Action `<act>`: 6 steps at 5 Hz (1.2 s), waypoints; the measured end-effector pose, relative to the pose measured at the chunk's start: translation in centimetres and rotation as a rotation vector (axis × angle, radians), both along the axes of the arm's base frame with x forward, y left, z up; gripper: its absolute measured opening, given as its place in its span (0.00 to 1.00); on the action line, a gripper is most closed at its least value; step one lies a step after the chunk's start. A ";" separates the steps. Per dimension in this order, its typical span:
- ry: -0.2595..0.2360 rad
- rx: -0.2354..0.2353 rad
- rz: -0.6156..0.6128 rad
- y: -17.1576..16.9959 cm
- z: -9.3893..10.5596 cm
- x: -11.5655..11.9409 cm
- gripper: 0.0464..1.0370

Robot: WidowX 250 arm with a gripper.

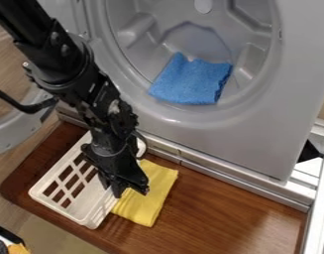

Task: Move the white plastic basket to the right

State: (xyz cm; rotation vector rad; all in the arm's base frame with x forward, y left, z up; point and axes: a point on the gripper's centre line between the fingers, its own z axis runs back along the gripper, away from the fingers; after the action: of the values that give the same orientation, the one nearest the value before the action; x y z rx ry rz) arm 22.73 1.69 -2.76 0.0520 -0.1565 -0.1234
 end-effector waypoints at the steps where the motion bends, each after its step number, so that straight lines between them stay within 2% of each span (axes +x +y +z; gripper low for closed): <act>1: 0.000 0.011 -0.001 -0.7 1.0 0.5 0.05; 2: -0.020 0.055 0.048 -1.8 4.4 0.2 0.05; 4: -0.136 0.048 0.056 -7.0 9.5 0.1 0.05; 6: -0.153 -0.079 -0.025 -13.6 6.9 1.8 0.05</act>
State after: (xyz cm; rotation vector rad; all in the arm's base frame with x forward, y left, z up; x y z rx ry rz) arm 24.52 -11.93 4.12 -0.0194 -0.3144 -0.1379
